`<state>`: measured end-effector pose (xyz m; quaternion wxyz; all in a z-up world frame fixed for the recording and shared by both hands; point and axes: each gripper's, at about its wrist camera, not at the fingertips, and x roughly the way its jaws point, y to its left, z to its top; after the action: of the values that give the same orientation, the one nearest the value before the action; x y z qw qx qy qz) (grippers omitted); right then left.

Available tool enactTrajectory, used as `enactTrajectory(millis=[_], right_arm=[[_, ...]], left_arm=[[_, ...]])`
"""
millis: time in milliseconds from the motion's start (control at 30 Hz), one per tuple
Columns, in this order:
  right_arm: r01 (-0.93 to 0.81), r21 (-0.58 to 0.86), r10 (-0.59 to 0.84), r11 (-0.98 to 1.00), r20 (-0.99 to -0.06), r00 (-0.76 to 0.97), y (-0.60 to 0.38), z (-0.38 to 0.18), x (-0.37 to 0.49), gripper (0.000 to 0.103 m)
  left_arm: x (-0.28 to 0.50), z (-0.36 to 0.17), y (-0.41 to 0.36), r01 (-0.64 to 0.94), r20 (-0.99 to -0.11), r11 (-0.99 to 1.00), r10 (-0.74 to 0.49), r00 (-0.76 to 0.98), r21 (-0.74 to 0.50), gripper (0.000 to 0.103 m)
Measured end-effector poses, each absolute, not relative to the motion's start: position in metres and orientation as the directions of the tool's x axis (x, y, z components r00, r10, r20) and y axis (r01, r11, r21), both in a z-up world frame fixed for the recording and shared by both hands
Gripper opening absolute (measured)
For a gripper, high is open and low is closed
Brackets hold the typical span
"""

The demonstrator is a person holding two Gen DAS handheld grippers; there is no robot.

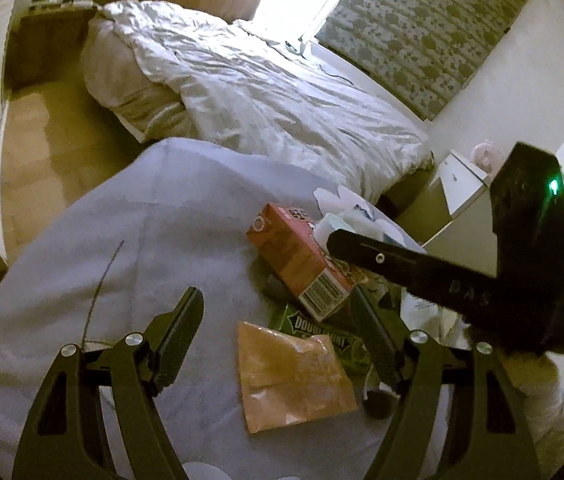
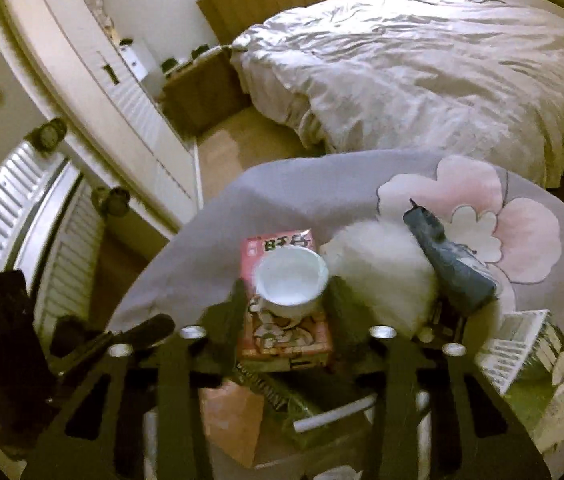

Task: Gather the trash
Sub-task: 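Grasp the small red carton with the left tool while the right tool grasps the white cup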

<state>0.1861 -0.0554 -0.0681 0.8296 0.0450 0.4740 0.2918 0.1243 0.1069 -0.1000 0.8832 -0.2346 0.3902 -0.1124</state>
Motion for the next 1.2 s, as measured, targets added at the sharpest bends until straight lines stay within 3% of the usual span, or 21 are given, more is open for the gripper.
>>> enactTrajectory(millis=[367, 467, 533, 733, 1200], right_arm=[[-0.389, 0.427, 0.575, 0.816, -0.667, 0.474, -0.105, -0.042, 0.157, 0.037], [-0.384, 0.417, 0.564, 0.824, -0.667, 0.487, -0.114, -0.039, 0.148, 0.036], [-0.377, 0.422, 0.564, 0.824, -0.662, 0.493, -0.121, -0.039, 0.144, 0.036], [-0.368, 0.442, 0.575, 0.818, -0.639, 0.511, -0.135, -0.033, 0.13, 0.036], [-0.354, 0.499, 0.599, 0.791, -0.509, 0.619, -0.21, 0.011, 0.085, 0.036]], left_arm=[[0.184, -0.125, 0.114, -0.03, -0.592, 0.703, -0.574, 0.565, -0.71, 0.075], [0.192, -0.13, 0.111, -0.053, -0.583, 0.676, -0.591, 0.557, -0.735, 0.07], [0.198, -0.132, 0.106, -0.06, -0.594, 0.677, -0.597, 0.539, -0.734, 0.049], [0.187, -0.12, 0.101, -0.042, -0.576, 0.686, -0.574, 0.581, -0.726, 0.038], [0.111, -0.006, 0.033, 0.188, -0.461, 0.832, -0.461, 0.758, -0.523, 0.033]])
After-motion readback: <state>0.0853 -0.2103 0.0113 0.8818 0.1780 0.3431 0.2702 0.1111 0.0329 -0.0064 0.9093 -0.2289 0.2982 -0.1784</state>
